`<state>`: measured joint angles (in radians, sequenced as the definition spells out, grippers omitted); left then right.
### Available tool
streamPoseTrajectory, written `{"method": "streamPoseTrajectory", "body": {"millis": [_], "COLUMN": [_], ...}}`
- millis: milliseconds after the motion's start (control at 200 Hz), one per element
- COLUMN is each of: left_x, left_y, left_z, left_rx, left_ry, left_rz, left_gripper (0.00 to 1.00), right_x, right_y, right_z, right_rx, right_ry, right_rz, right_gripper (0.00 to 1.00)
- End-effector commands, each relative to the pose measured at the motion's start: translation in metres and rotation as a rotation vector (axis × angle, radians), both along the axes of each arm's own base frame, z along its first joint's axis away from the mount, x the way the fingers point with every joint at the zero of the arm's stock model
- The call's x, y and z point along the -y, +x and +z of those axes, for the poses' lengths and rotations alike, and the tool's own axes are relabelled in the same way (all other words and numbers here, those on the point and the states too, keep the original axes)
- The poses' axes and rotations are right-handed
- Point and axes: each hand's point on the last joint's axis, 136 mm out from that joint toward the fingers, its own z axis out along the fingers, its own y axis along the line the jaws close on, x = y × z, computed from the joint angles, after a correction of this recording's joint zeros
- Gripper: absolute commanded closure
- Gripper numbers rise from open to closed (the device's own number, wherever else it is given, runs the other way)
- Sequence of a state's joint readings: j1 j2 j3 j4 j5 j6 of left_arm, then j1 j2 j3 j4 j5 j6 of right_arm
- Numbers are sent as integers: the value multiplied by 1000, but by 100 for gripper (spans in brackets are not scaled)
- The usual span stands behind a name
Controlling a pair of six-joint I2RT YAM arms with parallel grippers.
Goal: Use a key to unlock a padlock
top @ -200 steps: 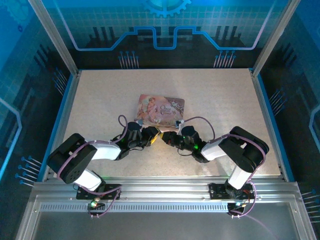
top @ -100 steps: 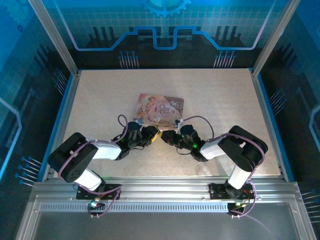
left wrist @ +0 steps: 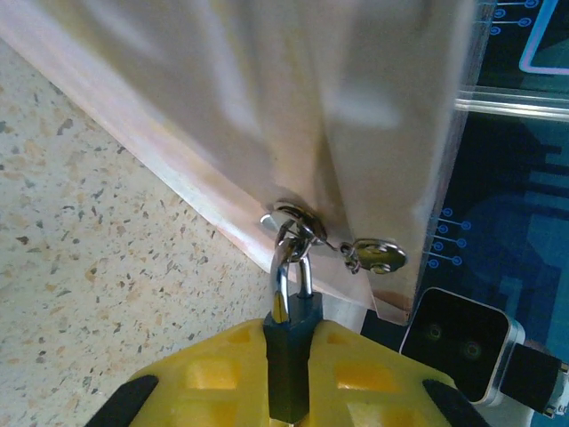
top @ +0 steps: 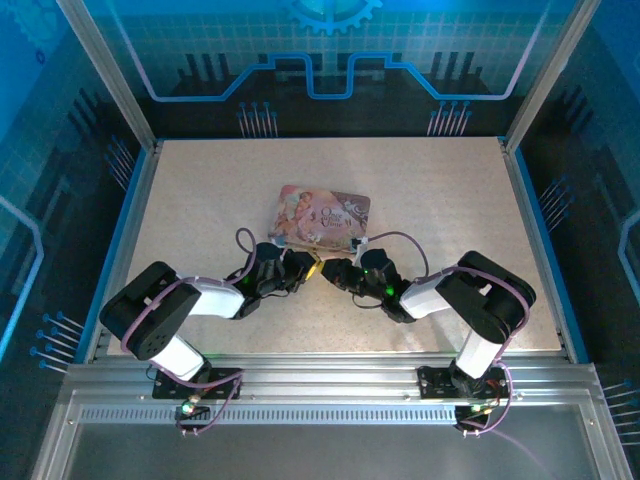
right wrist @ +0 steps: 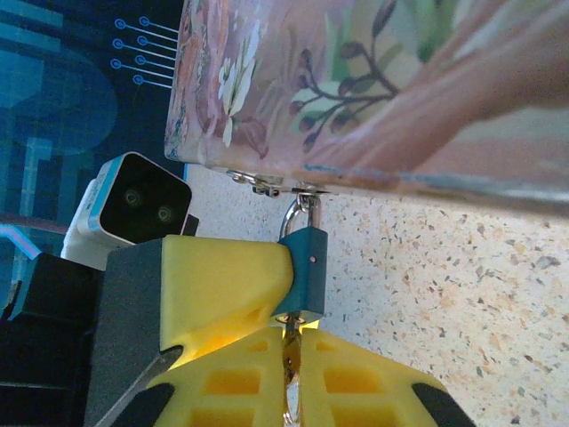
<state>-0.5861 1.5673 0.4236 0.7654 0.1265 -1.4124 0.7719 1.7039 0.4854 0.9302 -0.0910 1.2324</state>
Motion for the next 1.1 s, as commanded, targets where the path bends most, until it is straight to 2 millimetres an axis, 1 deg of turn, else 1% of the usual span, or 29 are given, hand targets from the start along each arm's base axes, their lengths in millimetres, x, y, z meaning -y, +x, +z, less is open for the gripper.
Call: {"method": "streamPoseTrajectory", "body": {"millis": [0,165,290,330,425,540,550,620,710,800,930,1096], "left_x": [-2,-6,-9,-8,-9,-12,-12,-13,-13,-12,-10,-10], "left_y": [8,5,3,2,0,-3,-3,-5,-8,-10,-10,-13], "left_z": [10,17,25,29,37,46,47,52,59,66,79,84], "left_rx": [45,48,49,51,31,9,5,-23,-60,-89,-87,-113], "left_ry": [9,43,54,53,49,26,24,26,47,57,20,3], "left_rz": [18,14,15,12,13,35,36,43,38,32,34,38], "left_gripper": [92,92,93,94,94,96,97,100,100,100,100,100], "right_x": [-4,17,35,40,47,47,48,49,47,41,33,24], "right_y": [-8,-13,-16,-17,-19,-23,-25,-30,-35,-44,-53,-60], "right_z": [14,14,17,21,37,67,66,77,88,93,93,93], "right_rx": [24,60,106,139,242,425,427,528,656,778,940,1165], "right_ry": [-6,-107,-166,-202,-308,-419,-435,-508,-582,-644,-787,-972], "right_rz": [48,44,56,68,121,219,232,294,370,455,560,665], "right_gripper": [84,65,58,56,46,31,30,21,12,10,9,9]}}
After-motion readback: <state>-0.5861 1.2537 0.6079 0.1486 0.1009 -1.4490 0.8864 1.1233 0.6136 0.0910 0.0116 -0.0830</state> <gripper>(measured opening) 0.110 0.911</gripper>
